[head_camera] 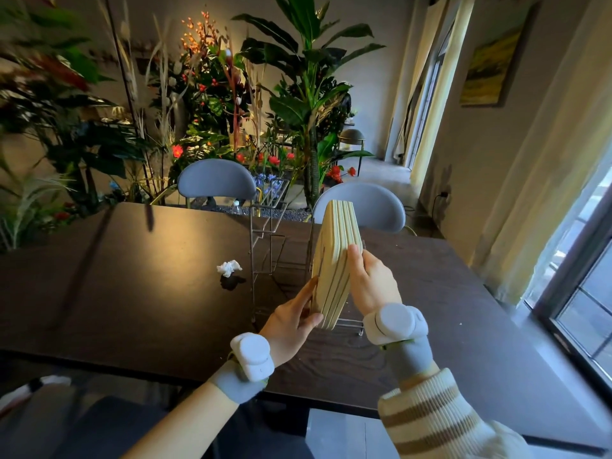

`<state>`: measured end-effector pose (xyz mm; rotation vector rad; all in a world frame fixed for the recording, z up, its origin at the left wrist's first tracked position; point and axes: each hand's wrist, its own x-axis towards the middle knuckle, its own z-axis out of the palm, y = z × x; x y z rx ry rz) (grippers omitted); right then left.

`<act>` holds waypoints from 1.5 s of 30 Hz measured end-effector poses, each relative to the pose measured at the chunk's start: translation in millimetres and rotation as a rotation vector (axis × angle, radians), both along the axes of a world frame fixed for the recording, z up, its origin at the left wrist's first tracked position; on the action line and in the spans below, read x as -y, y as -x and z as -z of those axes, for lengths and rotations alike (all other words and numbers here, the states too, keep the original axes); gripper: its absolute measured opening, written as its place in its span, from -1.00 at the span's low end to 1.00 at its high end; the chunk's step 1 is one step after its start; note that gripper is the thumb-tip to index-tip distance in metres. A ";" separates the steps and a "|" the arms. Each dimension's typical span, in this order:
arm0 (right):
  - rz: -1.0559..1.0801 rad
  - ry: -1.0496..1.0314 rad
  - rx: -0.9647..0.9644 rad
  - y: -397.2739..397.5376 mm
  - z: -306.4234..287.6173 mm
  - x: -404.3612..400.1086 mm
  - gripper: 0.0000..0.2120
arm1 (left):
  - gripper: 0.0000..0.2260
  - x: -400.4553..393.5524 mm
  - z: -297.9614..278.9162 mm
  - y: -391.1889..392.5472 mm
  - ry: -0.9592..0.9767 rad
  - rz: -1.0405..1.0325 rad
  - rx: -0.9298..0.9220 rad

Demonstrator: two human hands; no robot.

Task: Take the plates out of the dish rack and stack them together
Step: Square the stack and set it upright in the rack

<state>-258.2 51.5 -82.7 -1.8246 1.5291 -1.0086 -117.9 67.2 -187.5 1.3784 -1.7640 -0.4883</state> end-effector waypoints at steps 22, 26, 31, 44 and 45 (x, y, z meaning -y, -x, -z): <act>-0.265 -0.029 -0.145 -3.0 6.4 -8.4 -0.74 | -0.79 -12.7 5.5 -27.0 -0.051 -0.063 -0.093; -0.283 -0.064 -0.135 0.0 6.2 -8.2 -0.86 | -0.84 -15.3 8.6 -48.4 0.030 -0.166 -0.056; -0.281 -0.103 -0.187 1.6 10.1 -6.8 -0.61 | -0.86 -10.2 11.9 -82.9 0.028 -0.289 0.087; -0.141 0.097 -0.034 18.9 20.0 24.0 -0.66 | -0.59 51.5 17.8 -149.1 -0.098 -0.571 0.101; -0.127 0.119 -0.045 18.0 22.0 27.2 -0.67 | -0.58 57.1 20.9 -151.5 -0.102 -0.563 0.101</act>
